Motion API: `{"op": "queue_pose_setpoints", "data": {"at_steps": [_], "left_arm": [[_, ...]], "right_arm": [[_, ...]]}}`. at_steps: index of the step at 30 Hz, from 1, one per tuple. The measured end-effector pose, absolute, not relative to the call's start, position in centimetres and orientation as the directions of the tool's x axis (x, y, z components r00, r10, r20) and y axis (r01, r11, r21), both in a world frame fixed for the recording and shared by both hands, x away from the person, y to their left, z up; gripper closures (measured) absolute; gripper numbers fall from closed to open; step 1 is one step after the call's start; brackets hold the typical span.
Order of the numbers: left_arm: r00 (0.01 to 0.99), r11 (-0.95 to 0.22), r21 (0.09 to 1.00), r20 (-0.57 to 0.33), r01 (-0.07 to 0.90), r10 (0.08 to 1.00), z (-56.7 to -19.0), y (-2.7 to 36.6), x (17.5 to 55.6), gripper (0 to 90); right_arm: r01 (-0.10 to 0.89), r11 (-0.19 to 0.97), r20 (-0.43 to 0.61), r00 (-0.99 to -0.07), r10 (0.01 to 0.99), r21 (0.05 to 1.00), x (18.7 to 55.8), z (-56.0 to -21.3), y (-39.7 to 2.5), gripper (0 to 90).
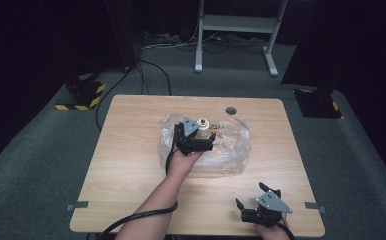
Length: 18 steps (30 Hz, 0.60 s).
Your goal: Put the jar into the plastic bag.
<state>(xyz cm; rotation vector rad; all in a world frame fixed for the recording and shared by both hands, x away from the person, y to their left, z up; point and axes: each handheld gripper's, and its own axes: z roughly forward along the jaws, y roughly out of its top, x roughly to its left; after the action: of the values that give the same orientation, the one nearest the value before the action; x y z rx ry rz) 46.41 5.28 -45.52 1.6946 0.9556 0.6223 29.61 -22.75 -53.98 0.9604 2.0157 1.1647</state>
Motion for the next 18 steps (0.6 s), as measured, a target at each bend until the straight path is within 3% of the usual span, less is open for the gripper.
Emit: {"op": "queue_pose_setpoints", "data": {"at_steps": [18], "left_arm": [[0.593, -0.124, 0.949, -0.075, 0.289, 0.802, -44.5, 7.3, 44.3, 1.1]], "right_arm": [[0.282, 0.352, -0.154, -0.542, 0.826, 0.893, 29.6, -54.0, -22.7, 0.9]]}}
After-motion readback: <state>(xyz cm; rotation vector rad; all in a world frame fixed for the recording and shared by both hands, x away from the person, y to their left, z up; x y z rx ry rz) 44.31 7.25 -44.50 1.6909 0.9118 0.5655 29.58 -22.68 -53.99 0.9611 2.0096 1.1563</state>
